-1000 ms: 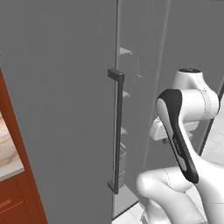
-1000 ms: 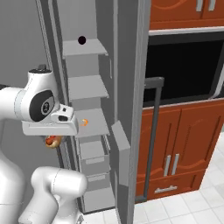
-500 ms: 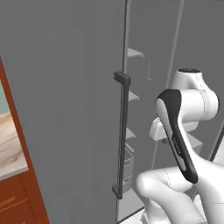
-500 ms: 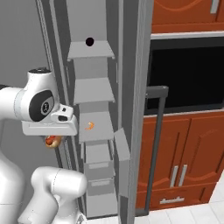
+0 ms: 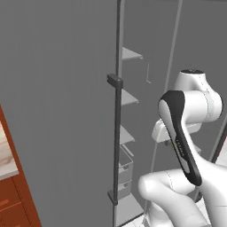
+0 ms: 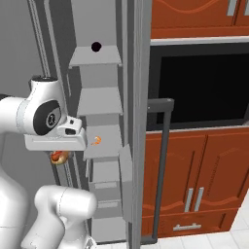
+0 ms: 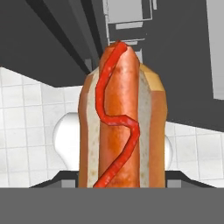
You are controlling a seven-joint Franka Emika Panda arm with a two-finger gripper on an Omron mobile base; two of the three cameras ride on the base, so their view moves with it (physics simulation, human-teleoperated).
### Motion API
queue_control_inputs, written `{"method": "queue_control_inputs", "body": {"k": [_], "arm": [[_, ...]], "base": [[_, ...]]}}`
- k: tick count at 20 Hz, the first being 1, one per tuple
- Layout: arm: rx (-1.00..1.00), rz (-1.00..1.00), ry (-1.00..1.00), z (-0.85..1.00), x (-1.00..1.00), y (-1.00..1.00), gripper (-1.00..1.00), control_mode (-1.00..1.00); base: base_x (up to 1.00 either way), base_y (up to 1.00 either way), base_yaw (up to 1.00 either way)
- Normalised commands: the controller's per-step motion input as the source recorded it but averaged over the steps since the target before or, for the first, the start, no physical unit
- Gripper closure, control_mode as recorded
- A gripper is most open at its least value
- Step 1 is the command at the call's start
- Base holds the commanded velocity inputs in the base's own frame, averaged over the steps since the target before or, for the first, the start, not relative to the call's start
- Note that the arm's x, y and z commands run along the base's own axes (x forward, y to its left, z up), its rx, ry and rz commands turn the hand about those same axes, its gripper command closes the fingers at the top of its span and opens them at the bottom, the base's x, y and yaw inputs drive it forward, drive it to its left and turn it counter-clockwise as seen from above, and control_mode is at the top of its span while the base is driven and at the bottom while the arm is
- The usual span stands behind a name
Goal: Store the hot dog in the freezer for long-term storage. Close the freezer door after placing the cooked food.
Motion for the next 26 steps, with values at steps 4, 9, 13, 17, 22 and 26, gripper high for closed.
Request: {"method": "queue_control_inputs", "body": {"k": [4,9,13,17,22,26], "arm": [[0.00,0.00,0.00,0.00,0.00,0.00,1.00,1.00],[0.00,0.00,0.00,0.00,0.00,0.00,1.00,1.00],[0.00,0.00,0.00,0.00,0.00,0.00,1.00,1.00],[0.00,0.00,0.00,0.00,0.00,0.00,1.00,1.00],[0.00,0.00,-0.02,0.00,0.12,0.00,1.00,-1.00],[0.00,0.02,-0.10,0.00,0.55,0.00,1.00,-1.00]], "base": [[0.28,-0.08,0.00],[0.09,0.00,0.00],[0.01,0.00,0.00],[0.09,0.00,0.00],[0.30,0.00,0.00],[0.00,0.00,0.00]]}}
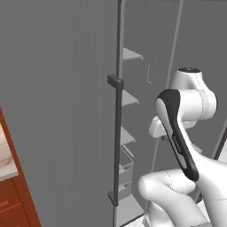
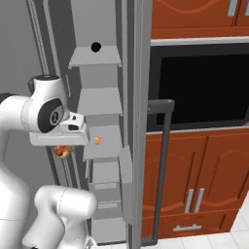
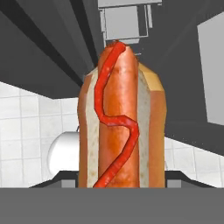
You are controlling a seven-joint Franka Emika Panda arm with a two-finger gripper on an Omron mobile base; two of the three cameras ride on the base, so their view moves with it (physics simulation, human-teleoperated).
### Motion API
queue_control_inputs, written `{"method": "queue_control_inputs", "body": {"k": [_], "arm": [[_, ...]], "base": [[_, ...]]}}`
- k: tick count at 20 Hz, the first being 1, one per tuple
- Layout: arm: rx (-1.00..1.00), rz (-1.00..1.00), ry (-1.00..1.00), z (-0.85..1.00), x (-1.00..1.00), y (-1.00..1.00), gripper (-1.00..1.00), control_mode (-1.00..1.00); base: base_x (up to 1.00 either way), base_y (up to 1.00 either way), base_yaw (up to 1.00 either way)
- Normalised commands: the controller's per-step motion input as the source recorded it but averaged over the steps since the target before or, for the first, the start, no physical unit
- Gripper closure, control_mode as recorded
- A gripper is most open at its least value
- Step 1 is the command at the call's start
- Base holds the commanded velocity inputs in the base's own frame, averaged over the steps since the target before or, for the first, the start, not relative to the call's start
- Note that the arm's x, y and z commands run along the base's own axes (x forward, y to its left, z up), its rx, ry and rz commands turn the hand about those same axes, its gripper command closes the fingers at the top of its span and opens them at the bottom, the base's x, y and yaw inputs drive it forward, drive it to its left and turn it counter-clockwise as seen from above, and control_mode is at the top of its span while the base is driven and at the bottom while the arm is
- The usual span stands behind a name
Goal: Store the hot dog in the freezer for long-term storage. Close the freezer door after placing the cooked food.
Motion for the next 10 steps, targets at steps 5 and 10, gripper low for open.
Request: {"method": "queue_control_inputs", "body": {"k": [5,10], "arm": [[0.00,0.02,-0.09,0.00,0.68,0.00,1.00,-1.00],[0.12,-0.02,-0.09,0.00,0.71,0.02,1.00,-1.00]], "base": [[0.00,0.00,0.00],[0.00,0.00,0.00]]}}
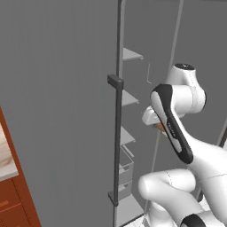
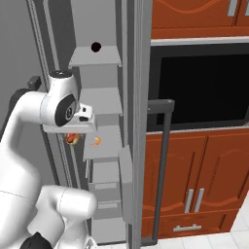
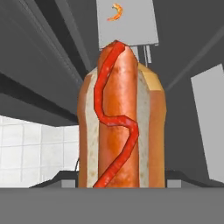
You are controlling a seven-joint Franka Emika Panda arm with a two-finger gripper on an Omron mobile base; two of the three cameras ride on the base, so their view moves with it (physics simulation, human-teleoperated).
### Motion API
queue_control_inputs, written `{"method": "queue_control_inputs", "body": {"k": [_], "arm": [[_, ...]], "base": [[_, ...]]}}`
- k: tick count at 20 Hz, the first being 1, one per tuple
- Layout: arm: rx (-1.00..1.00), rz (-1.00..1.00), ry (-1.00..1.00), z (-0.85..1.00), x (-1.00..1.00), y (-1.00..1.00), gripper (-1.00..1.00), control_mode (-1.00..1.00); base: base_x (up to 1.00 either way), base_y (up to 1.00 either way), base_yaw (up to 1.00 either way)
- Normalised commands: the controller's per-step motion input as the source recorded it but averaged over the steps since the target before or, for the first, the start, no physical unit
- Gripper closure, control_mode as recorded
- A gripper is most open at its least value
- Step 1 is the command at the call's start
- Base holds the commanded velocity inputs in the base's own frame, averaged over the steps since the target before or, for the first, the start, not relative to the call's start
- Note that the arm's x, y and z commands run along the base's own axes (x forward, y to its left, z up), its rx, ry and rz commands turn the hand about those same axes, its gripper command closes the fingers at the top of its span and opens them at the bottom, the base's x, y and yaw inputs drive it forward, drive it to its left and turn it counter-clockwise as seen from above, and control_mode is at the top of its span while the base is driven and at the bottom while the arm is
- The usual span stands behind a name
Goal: Store the hot dog in the freezer for long-term storage. Close the freezer door after placing the cooked food.
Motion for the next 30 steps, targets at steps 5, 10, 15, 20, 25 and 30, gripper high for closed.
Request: {"method": "queue_control_inputs", "body": {"k": [5,10,15,20,25,30], "arm": [[0.15,-0.08,-0.09,0.00,0.77,0.25,1.00,-1.00],[0.02,-0.11,-0.03,-0.13,0.61,0.28,1.00,-1.00],[0.07,-0.14,-0.02,-0.10,0.63,-0.06,1.00,-1.00],[0.14,-0.12,0.00,-0.11,0.50,-0.28,1.00,-1.00],[0.09,-0.08,0.00,-0.13,0.48,-0.04,1.00,-1.00],[0.05,-0.02,0.00,-0.02,0.52,0.03,1.00,-1.00]], "base": [[0.00,0.00,0.00],[0.00,0.00,0.00],[0.00,0.00,0.00],[0.00,0.00,0.00],[0.00,0.00,0.00],[0.00,0.00,0.00]]}}
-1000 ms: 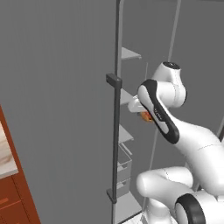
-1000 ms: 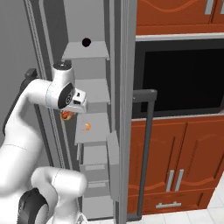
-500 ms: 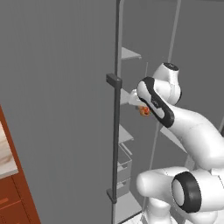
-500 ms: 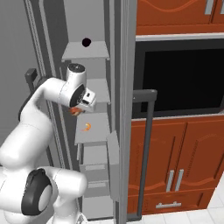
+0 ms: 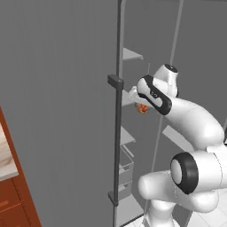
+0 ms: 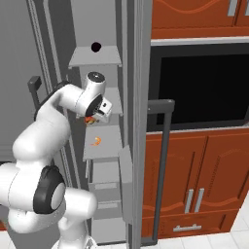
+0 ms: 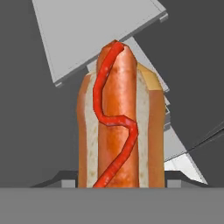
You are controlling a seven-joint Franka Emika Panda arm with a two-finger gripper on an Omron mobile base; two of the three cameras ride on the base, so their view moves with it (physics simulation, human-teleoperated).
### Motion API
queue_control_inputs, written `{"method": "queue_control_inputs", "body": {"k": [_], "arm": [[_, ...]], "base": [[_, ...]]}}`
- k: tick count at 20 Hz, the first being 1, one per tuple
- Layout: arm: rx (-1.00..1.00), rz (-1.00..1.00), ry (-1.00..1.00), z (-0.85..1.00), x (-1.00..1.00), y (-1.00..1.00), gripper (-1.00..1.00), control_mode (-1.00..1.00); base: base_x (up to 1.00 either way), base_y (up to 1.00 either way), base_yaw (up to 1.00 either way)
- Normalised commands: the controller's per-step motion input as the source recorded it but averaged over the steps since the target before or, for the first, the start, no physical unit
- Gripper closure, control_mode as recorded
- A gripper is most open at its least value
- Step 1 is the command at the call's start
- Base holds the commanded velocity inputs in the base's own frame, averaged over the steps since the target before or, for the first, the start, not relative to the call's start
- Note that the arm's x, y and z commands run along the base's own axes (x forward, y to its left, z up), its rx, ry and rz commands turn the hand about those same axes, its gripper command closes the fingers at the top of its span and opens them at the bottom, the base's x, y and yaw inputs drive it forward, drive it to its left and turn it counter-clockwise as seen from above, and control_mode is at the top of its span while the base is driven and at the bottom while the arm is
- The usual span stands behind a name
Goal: Store the hot dog in the freezer for long-term storage. Close the freezer door after placing the cooked food.
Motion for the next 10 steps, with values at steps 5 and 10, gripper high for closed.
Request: {"method": "queue_control_inputs", "body": {"k": [5,10], "arm": [[0.01,0.00,0.00,-0.08,0.59,0.01,1.00,-1.00],[0.00,-0.01,0.00,-0.11,0.55,0.11,1.00,-1.00]], "base": [[0.00,0.00,0.00],[0.00,0.00,0.00]]}}
